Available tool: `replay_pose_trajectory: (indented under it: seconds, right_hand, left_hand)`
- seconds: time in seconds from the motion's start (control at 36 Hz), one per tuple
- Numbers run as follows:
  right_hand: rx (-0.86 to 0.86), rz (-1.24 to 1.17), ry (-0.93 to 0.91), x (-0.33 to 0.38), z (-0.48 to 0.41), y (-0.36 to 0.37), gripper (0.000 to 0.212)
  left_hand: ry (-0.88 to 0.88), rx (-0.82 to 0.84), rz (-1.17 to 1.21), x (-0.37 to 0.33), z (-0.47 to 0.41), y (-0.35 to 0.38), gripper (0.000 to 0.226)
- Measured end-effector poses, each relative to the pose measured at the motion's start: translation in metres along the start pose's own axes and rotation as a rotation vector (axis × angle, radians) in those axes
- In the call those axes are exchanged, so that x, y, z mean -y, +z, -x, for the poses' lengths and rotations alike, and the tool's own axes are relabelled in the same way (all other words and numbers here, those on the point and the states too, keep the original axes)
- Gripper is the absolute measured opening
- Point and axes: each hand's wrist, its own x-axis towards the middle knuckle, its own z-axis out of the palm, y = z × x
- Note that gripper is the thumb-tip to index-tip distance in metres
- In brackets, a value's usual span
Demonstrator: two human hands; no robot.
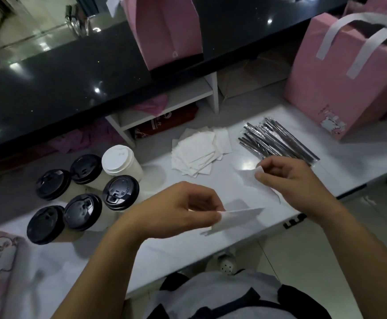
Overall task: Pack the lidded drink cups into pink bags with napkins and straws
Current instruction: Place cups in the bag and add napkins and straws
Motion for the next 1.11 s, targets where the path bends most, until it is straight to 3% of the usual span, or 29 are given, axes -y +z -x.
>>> replay_pose_trajectory:
  seconds: [0.19,0.31,0.39,0.5,0.56,0.61,0.78,0.83,0.92,1.11]
  right_hand:
    - [0.139,-0.344,0.154,0.01,0.012,0.03,0.007]
    - [0.139,-0.39,0.203,0.006,0.024,0.046,0.012]
    - [0.109,-0.418,0.222,0.004,0.032,0.056,0.015]
    - [0.095,-0.398,0.197,0.011,0.046,0.069,0.036]
    - [0.09,-0.39,0.212,0.014,0.052,0.074,0.019]
    - [0.091,-0.391,0.228,0.014,0.058,0.079,0.016]
    - [0.073,-0.422,0.232,0.018,0.077,0.102,0.051]
    - [0.07,-0.434,0.233,0.019,0.084,0.11,0.043]
    - [0.035,-0.503,0.246,0.027,0.094,0.124,0.002]
    - [-0.058,-0.526,0.256,0.028,0.12,0.138,0.01]
  left_hand:
    - [0.027,-0.398,0.295,0.023,0.003,0.018,0.004]
    - [0.006,-0.501,0.395,0.036,0.01,0.023,0.006]
    - [-0.001,-0.488,0.403,0.044,0.019,0.024,0.005]
    - [0.002,-0.432,0.393,0.053,0.031,0.024,0.002]
    - [0.002,-0.396,0.405,0.057,0.038,0.025,0.003]
    - [0.002,-0.37,0.411,0.059,0.045,0.027,0.004]
    - [-0.005,-0.374,0.414,0.069,0.069,0.031,0.007]
    - [-0.002,-0.413,0.39,0.074,0.076,0.032,0.006]
    - [-0.014,-0.437,0.408,0.081,0.084,0.032,0.007]
    - [0.059,-0.303,0.701,0.082,0.098,0.042,0.012]
